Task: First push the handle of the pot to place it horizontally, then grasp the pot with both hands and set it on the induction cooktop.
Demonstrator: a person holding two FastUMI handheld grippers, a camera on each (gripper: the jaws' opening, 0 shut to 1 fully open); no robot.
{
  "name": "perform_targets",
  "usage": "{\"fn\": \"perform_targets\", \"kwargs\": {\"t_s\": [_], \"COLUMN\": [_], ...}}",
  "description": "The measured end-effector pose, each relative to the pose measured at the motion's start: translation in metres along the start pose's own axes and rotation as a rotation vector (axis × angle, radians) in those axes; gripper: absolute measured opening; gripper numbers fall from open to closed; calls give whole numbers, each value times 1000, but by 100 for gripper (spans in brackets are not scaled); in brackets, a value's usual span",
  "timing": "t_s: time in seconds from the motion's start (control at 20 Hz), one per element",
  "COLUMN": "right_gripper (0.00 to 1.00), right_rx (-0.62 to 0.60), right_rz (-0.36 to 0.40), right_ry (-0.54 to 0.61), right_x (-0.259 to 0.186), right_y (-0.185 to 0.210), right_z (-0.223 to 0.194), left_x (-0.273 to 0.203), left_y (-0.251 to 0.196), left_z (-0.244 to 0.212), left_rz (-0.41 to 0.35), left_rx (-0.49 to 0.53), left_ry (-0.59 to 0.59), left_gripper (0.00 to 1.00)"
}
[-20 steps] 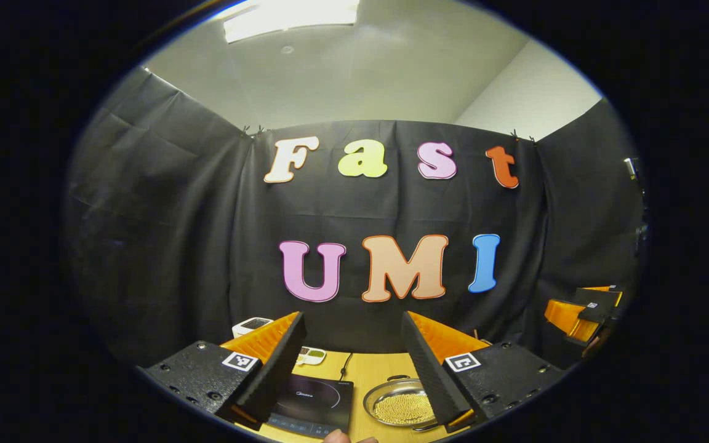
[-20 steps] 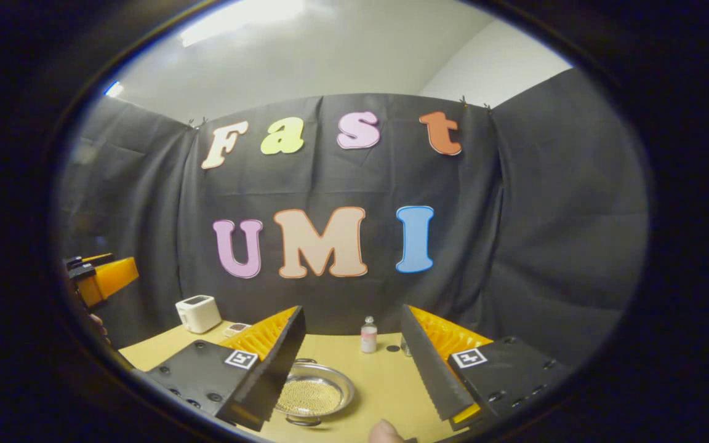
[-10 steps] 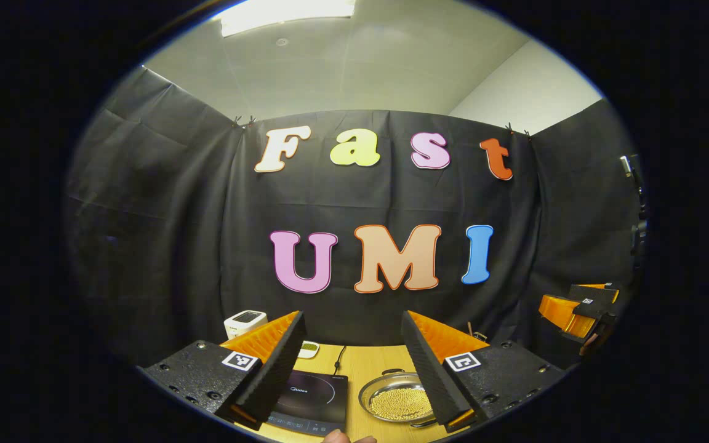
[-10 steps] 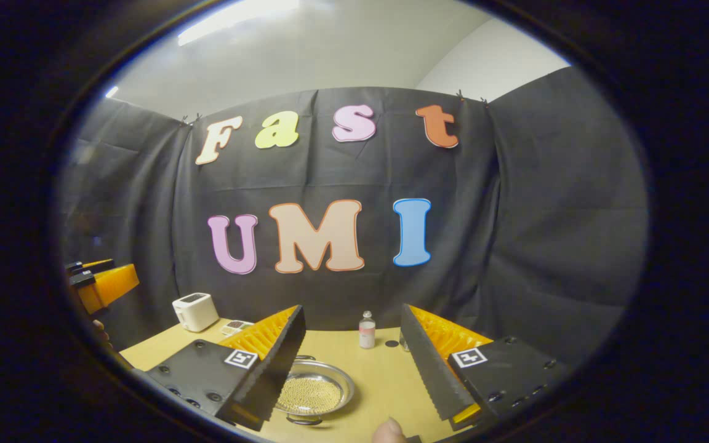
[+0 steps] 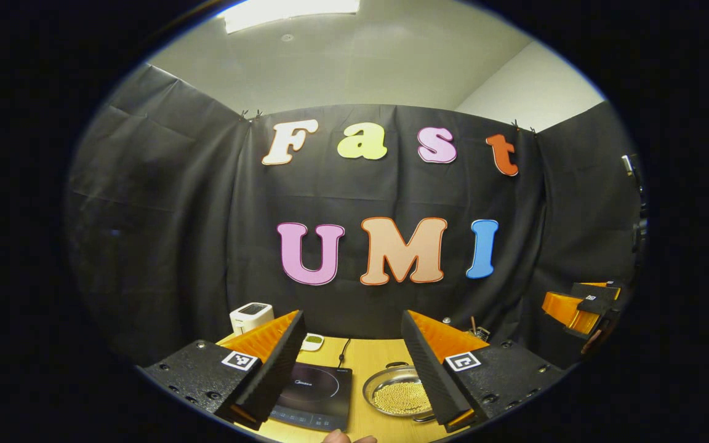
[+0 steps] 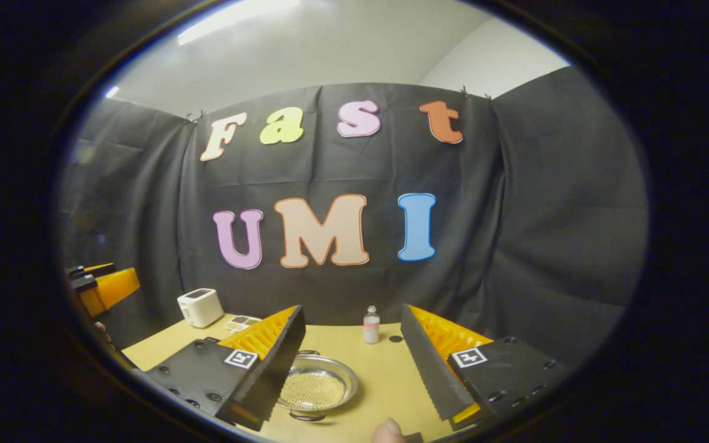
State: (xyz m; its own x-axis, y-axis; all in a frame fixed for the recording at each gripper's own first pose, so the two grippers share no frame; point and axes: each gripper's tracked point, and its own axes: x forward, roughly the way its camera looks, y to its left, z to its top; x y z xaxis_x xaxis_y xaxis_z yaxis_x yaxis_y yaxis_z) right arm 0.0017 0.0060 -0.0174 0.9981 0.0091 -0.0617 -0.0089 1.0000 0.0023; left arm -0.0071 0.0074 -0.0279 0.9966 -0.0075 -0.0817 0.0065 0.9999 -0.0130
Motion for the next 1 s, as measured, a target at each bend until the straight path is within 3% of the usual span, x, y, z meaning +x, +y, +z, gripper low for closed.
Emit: {"fn": "perform_targets", "kwargs": {"t_s": [0.3, 0.4, 0.55, 0.6, 0.65, 0.7, 0.75, 0.8, 0.85, 0.9, 1.0], "right_gripper": [98, 91, 91, 94, 89, 93, 85, 84, 90, 84, 60], "right_rx": [5, 5, 7, 17, 29, 38, 43, 44, 45, 48, 73], "right_rz": [64, 88, 127, 139, 148, 156, 158, 152, 140, 123, 91], "right_ry": [48, 58, 65, 74, 90, 105, 112, 120, 129, 142, 201], "right_x": [6, 6, 8, 10, 13, 16, 16, 19, 22, 26, 31], "right_y": [12, 16, 23, 26, 29, 32, 34, 35, 35, 38, 47], "right_z": [-16, -21, -30, -36, -43, -49, -52, -55, -58, -62, -79], "left_x": [-8, -11, -19, -21, -25, -26, -26, -26, -22, -17, -9], "left_y": [3, 5, 10, 13, 16, 18, 22, 24, 27, 29, 46], "left_z": [-10, -11, -18, -21, -23, -24, -25, -30, -34, -37, -41], "left_rz": [35, 53, 90, 105, 116, 124, 130, 127, 116, 101, 94], "left_rx": [4, 3, 5, 6, 5, 4, 5, 2, -5, -8, 7], "left_ry": [27, 30, 49, 61, 67, 70, 72, 77, 84, 87, 98], "left_gripper": [91, 95, 91, 95, 91, 95, 95, 95, 91, 91, 91]}}
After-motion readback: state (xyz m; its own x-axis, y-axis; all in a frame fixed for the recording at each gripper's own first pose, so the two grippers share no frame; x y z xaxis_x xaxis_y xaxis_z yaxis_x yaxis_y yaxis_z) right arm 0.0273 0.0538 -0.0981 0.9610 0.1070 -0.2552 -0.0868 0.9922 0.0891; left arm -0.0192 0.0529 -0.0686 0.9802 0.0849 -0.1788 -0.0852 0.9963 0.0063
